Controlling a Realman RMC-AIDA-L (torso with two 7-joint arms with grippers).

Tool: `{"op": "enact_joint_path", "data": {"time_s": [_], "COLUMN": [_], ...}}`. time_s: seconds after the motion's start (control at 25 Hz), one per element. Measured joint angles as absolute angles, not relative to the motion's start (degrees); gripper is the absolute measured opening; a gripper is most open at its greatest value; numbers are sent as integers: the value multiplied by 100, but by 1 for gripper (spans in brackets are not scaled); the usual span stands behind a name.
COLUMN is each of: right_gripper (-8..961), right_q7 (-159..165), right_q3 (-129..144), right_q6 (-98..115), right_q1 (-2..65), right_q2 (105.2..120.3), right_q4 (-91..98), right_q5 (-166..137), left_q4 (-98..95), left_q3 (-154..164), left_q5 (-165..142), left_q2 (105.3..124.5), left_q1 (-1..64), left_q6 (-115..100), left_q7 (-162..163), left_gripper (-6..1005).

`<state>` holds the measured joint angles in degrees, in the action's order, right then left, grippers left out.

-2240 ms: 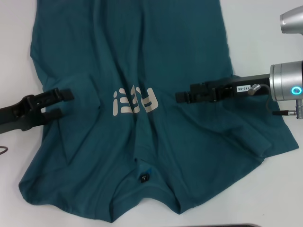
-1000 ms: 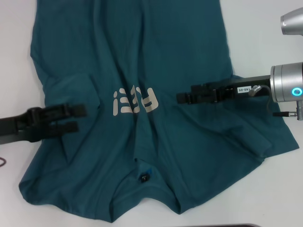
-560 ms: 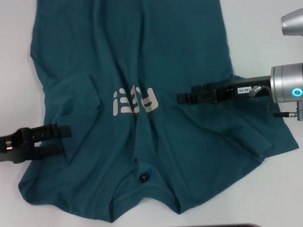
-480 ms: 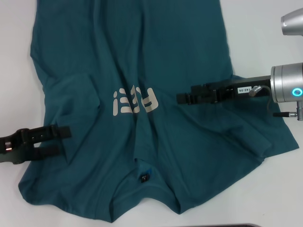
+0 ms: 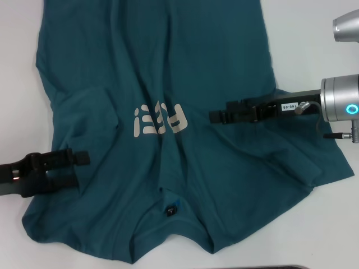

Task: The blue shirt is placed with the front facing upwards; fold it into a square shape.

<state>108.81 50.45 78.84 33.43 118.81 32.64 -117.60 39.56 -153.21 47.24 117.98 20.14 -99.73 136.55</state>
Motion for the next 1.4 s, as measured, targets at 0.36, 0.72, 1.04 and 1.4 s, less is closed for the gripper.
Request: {"op": "enact_joint_path", "data": {"time_s": [0.36,0.72,1.04,1.4], "right_gripper": [841,839,837,836], "right_q7": [10881,10881,10873,10851], "right_q3": [5045,5045,5045,5045], "right_q6": [7884,7868,7881,7847], "right_q1": [3331,3331,3326,3313], "right_q2": [11874,11873,11873,11874], "right_q4": [3262,3254,3251,3251], "right_q5": [-11760,-11760,-11760,-11760], "left_q4": [3955,3955,3955,3862], "left_q3": [-15251,-15248,-15105,-15126], "left_q5": [4570,4513,4531,4680], "left_q2": [11846,11912,12021,11998], "left_q1": [2016,2107,2293,2372], "left_q6": [-9675,-9635,-9587,-10520], "left_q7": [13858,13797,13758,13132], "left_gripper": [965,964,964,964]}}
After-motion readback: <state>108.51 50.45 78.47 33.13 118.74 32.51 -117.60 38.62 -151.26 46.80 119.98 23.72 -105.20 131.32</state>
